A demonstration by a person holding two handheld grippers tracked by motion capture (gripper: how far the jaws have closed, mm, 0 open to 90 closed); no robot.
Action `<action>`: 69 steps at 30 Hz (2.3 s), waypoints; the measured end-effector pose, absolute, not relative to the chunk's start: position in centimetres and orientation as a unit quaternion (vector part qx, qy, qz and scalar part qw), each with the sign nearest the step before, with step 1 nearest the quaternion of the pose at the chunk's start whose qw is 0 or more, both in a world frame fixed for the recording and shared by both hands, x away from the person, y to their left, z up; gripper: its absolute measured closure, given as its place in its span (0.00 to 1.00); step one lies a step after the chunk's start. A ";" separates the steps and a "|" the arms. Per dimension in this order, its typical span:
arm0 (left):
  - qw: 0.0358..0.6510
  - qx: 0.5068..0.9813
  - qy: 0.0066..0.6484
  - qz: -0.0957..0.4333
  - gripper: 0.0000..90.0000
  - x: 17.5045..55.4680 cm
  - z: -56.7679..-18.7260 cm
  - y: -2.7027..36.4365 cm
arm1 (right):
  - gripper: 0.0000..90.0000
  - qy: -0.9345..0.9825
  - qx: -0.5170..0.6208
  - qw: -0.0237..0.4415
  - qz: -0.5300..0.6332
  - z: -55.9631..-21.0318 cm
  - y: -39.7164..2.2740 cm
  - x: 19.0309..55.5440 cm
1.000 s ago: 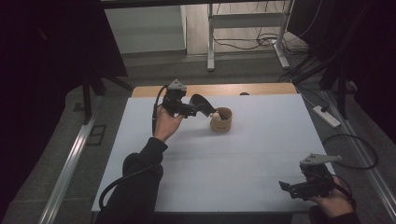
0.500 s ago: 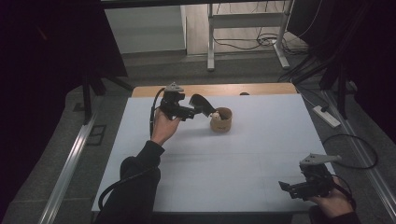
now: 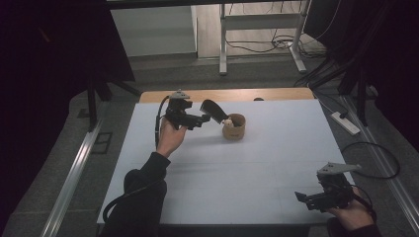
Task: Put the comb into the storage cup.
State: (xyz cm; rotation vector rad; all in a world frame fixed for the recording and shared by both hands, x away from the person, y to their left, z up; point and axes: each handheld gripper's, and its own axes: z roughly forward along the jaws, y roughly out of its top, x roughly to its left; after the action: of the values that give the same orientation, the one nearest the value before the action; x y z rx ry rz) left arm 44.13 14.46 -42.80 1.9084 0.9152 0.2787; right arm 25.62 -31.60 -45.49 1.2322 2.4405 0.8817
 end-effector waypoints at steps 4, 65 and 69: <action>0.490 0.783 0.368 0.109 0.00 44.0 -42.9 14.8 | 0.00 0.842 0.425 0.134 0.304 -45.5 -31.6 25.6; 0.461 0.804 0.360 0.104 0.00 39.4 -45.0 15.3 | 0.00 0.827 0.422 0.167 0.331 -45.2 -31.8 25.5; 0.460 0.804 0.361 0.106 0.00 39.0 -45.0 15.4 | 0.00 0.828 0.422 0.169 0.329 -45.2 -31.7 25.5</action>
State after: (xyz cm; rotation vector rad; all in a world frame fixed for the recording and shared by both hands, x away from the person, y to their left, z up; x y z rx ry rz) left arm 39.02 15.42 -44.95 1.9796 0.8881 0.2613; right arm 25.46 -31.74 -45.16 1.1985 2.3537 0.9353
